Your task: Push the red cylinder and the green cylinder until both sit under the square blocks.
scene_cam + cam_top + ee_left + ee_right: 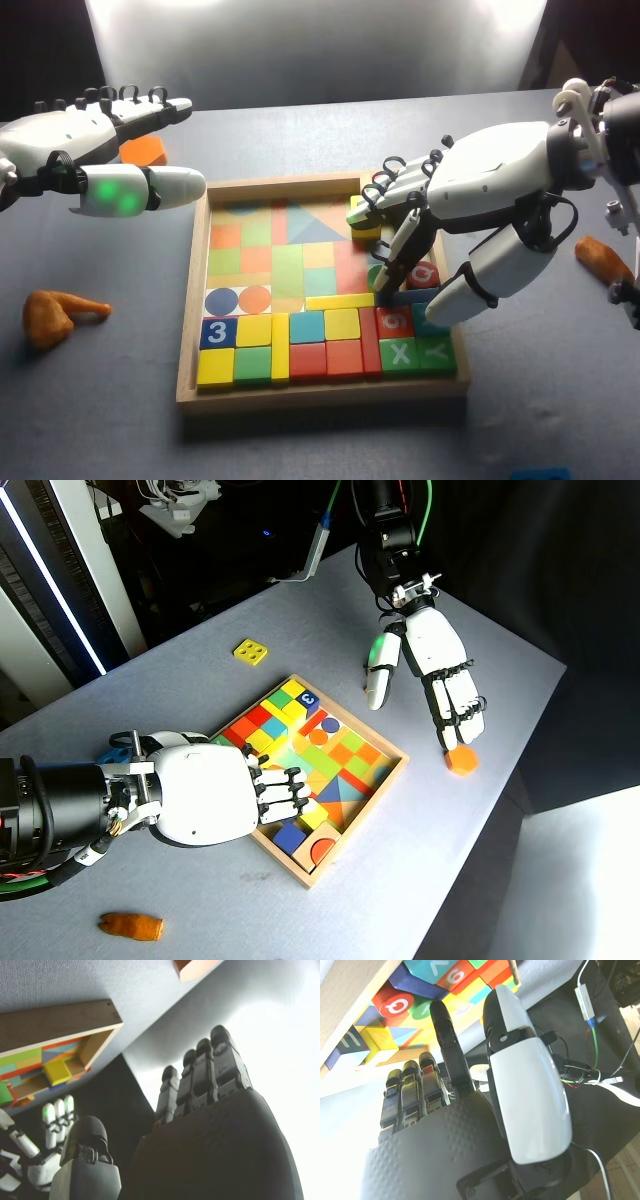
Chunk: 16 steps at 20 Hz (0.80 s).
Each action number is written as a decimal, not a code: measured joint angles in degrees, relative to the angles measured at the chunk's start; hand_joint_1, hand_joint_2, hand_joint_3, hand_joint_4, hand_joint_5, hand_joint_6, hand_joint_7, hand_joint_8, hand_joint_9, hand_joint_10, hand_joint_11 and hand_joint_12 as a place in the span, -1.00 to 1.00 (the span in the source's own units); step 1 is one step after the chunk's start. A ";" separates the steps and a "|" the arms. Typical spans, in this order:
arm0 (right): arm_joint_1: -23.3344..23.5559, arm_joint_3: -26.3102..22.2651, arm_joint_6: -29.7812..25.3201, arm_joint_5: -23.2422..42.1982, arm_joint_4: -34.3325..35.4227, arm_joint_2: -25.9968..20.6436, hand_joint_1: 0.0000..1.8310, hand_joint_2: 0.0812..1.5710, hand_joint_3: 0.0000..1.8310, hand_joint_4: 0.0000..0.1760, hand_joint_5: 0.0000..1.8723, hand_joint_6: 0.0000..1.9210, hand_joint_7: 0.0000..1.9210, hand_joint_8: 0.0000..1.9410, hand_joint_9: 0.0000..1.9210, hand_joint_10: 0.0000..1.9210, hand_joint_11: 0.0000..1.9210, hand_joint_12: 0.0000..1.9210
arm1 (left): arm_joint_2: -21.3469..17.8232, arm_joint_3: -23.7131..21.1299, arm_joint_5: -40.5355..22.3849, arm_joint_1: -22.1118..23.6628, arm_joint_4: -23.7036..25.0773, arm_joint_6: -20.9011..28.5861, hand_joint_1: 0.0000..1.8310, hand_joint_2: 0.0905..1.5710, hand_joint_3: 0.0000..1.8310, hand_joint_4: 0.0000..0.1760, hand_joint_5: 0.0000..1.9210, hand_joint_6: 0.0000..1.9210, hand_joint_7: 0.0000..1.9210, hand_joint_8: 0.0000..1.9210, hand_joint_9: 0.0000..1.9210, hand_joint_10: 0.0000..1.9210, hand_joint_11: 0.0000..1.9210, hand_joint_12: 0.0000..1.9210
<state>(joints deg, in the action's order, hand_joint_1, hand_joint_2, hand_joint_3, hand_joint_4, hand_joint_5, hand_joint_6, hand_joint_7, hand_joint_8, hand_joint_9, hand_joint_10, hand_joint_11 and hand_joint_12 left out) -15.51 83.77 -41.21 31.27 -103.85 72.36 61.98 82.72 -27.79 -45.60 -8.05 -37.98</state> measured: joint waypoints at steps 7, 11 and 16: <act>0.00 -0.11 -0.11 -0.02 -0.07 -0.02 -0.72 0.44 -1.00 0.90 -0.31 -1.00 -1.00 -1.00 -1.00 -1.00 -1.00 -1.00 | 0.00 -0.02 0.02 -0.04 -0.07 -0.02 -0.98 0.39 -1.00 0.69 -0.98 -1.00 -1.00 -1.00 -1.00 -1.00 -1.00 -0.89; 0.00 -0.11 -0.11 -0.02 -0.07 -0.02 -0.72 0.44 -1.00 0.89 -0.32 -1.00 -1.00 -1.00 -1.00 -1.00 -1.00 -1.00 | 0.00 -0.04 0.02 -0.11 -0.11 -0.13 -0.97 0.41 -1.00 0.55 -0.98 -1.00 -1.00 -1.00 -1.00 -1.00 -1.00 -0.87; 0.00 -0.11 -0.15 0.00 -0.07 -0.02 -0.72 0.44 -1.00 0.95 -0.31 -1.00 -1.00 -1.00 -1.00 -1.00 -1.00 -1.00 | 0.00 -0.04 -0.04 -0.37 -0.15 -0.15 -0.98 0.41 -1.00 0.59 -0.98 -1.00 -1.00 -1.00 -1.00 -1.00 -1.00 -0.76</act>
<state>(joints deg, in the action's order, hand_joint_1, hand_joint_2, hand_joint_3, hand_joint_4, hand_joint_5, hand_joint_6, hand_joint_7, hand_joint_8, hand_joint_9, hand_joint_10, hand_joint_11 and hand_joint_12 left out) -15.51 83.66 -41.36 31.27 -103.92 72.34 61.98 82.67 -27.83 -45.98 -8.21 -38.13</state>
